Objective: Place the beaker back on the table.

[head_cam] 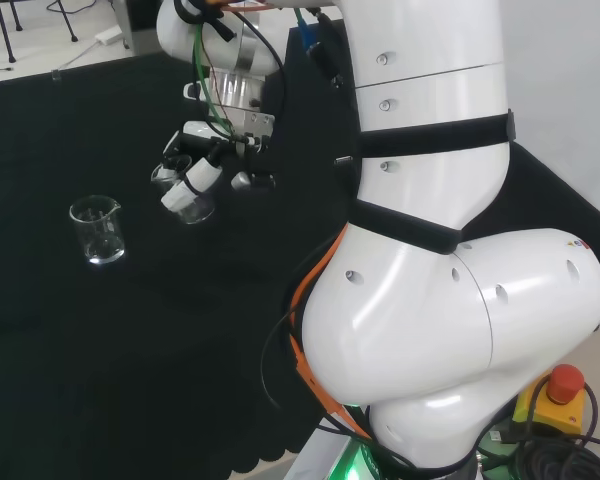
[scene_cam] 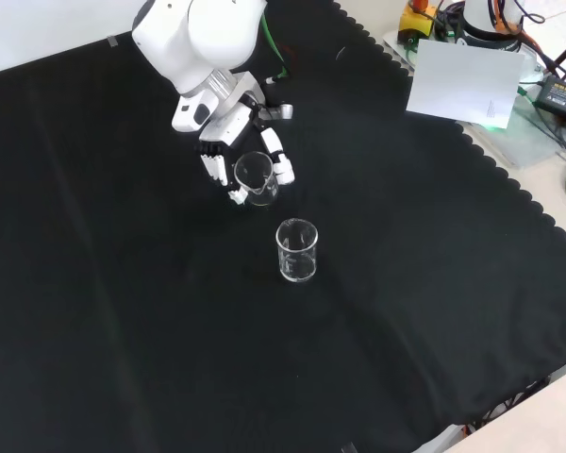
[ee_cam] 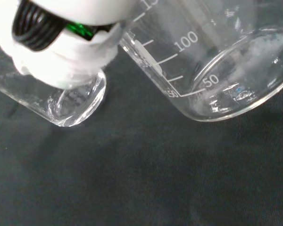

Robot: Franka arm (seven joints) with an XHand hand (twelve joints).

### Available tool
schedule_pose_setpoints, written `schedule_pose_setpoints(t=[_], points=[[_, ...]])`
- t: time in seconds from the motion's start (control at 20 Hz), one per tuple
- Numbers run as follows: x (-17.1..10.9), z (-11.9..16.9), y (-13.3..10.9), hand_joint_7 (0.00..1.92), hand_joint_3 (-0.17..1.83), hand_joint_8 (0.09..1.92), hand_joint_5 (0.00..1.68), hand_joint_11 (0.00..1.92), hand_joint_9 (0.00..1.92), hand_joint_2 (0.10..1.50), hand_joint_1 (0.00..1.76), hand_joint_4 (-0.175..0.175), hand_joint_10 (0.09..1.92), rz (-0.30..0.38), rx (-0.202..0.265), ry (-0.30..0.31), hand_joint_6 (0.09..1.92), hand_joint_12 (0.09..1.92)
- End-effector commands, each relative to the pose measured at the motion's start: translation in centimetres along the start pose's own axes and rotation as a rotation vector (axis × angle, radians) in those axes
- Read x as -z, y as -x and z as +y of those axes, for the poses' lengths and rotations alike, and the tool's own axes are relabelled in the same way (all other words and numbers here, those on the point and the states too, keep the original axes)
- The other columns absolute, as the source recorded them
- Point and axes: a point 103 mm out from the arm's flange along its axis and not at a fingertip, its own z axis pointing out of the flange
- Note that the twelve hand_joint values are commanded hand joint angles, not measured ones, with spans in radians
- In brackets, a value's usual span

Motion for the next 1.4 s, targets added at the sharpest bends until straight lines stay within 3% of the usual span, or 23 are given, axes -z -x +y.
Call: schedule_pose_setpoints(t=[0.05, 1.1, 1.3, 1.4], points=[[-0.9, -0.5, 0.5, 1.7, 0.6, 0.09, 1.22, 1.19, 1.59, 0.71, 1.13, 0.099, 0.16, -0.003, 0.012, 0.044, 0.74, 0.86], [-2.4, -0.7, 1.9, 1.66, 0.53, 0.09, 1.22, 1.17, 1.56, 0.75, 1.14, 0.059, 0.16, -0.013, -0.002, 0.039, 0.72, 0.87], [-2.3, -0.8, 2.2, 1.58, 0.42, 0.09, 1.18, 1.12, 1.52, 0.82, 1.14, 0.025, 0.15, 0.008, -0.005, 0.045, 0.74, 0.9], [-2.1, -0.9, 2.3, 1.47, 0.3, 0.09, 1.11, 1.0, 1.44, 0.91, 1.11, 0.034, 0.14, 0.023, -0.005, 0.039, 0.84, 0.98]])
